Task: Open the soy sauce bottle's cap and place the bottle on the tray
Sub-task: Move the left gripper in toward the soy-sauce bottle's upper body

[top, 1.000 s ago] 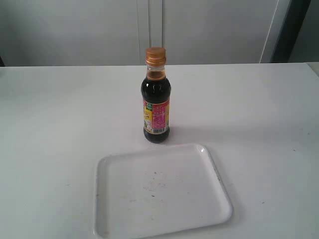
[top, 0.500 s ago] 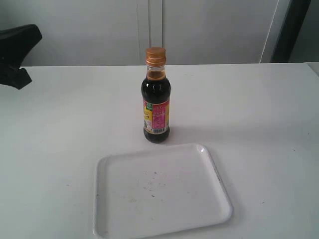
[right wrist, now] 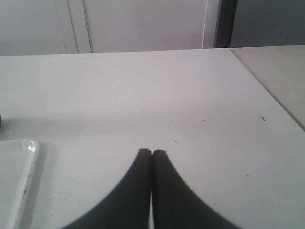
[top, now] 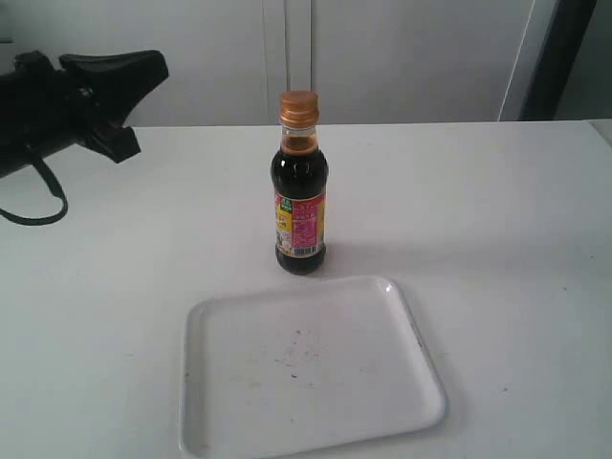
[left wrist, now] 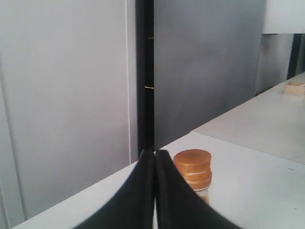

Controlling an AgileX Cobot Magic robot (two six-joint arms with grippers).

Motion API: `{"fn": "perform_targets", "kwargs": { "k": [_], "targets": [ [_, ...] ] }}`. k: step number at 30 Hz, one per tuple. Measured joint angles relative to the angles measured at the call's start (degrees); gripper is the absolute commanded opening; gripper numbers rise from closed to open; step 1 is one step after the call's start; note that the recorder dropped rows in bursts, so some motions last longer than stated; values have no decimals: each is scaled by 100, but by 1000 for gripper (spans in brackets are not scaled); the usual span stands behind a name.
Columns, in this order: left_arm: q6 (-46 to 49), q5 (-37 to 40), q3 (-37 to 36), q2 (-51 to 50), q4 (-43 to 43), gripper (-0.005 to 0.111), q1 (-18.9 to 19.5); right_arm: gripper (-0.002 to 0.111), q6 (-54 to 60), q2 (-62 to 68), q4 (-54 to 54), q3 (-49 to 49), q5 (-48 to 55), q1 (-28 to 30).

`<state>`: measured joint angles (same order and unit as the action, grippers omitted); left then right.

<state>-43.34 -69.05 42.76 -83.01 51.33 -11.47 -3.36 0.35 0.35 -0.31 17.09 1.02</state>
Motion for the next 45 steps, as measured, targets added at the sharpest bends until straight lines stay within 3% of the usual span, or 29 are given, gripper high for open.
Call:
{"fn": "perform_targets", "kwargs": {
  "k": [3, 9, 10, 23, 32, 45],
  "targets": [
    [0, -8, 192, -148, 62, 31, -139, 0, 0, 0, 0, 0, 0, 0],
    [-9, -12, 425, -305, 13, 102, -365, 0, 0, 0, 0, 0, 0, 0],
    [3, -12, 455, -332, -62, 105, -413, 0, 0, 0, 0, 0, 0, 0],
    [710, -22, 633, -818, -157, 105, -1022, 0, 0, 0, 0, 0, 0, 0],
    [295, -22, 1427, -1719, -76, 105, -1057, 0, 0, 0, 0, 0, 0, 0],
    [249, -22, 1717, -2250, 103, 105, -1239, 0, 0, 0, 0, 0, 0, 0]
  ]
}}
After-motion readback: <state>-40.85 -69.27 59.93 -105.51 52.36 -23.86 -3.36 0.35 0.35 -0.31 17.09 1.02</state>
